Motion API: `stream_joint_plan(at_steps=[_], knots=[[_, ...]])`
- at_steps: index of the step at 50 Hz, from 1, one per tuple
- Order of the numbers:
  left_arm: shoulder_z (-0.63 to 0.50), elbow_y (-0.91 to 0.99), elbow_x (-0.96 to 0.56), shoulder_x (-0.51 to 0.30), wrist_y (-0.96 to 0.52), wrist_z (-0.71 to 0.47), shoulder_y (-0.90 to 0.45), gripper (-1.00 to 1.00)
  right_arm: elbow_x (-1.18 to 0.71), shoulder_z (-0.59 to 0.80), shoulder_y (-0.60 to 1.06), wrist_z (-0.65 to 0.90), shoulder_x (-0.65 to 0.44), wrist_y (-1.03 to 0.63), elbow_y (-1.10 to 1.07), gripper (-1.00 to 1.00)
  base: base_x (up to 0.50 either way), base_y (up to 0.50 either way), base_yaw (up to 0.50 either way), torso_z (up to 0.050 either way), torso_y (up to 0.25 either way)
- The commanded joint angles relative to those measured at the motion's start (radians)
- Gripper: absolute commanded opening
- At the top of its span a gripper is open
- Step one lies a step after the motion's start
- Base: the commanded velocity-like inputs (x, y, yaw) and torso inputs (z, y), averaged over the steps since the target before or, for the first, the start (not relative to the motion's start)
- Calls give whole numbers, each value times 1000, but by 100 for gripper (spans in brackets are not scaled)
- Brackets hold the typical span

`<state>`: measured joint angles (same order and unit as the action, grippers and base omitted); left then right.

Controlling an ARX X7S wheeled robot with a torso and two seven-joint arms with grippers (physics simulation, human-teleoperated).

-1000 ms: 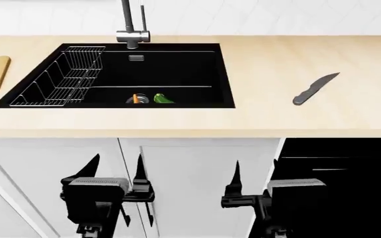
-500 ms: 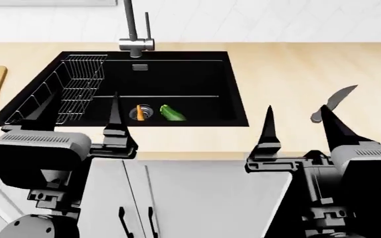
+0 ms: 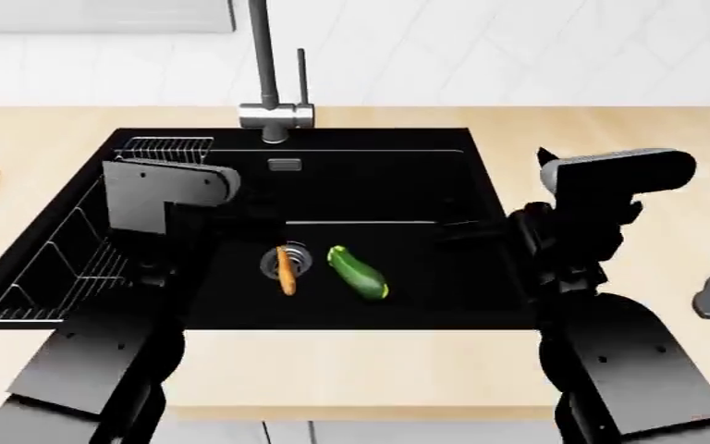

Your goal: Pick the vegetables from the sink and place them on the cutting board.

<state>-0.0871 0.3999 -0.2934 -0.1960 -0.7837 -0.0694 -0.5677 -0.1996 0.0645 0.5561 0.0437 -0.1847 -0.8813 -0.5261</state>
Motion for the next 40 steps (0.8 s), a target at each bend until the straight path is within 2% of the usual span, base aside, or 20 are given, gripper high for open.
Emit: stream_joint_plan(at_steps=[1,4,7,25,33,37,40], knots=[[-41,-528,5,37,-36,55,-350,100,20,91,365,-83,-14,1,590,100,500,0,0,0,0],[-48,-636,21,44,3,58,-391,100,36,107,398,-81,-5,32,693,100,500,0,0,0,0],[-49,-662,22,44,9,58,-403,100,46,128,416,-85,-3,39,740,100,500,0,0,0,0],[-45,-633,9,19,11,54,-379,100,57,172,393,-76,-8,27,709,100,500,0,0,0,1],[-49,-474,-26,-5,-70,58,-334,100,60,217,384,-98,-38,-35,611,100,500,0,0,0,3],[-46,-325,-70,-33,-181,63,-304,100,55,286,387,-154,-105,-164,468,100,500,0,0,0,0],[-20,-99,-140,-74,-355,52,-253,100,22,342,375,-215,-198,-353,234,100,500,0,0,0,0]])
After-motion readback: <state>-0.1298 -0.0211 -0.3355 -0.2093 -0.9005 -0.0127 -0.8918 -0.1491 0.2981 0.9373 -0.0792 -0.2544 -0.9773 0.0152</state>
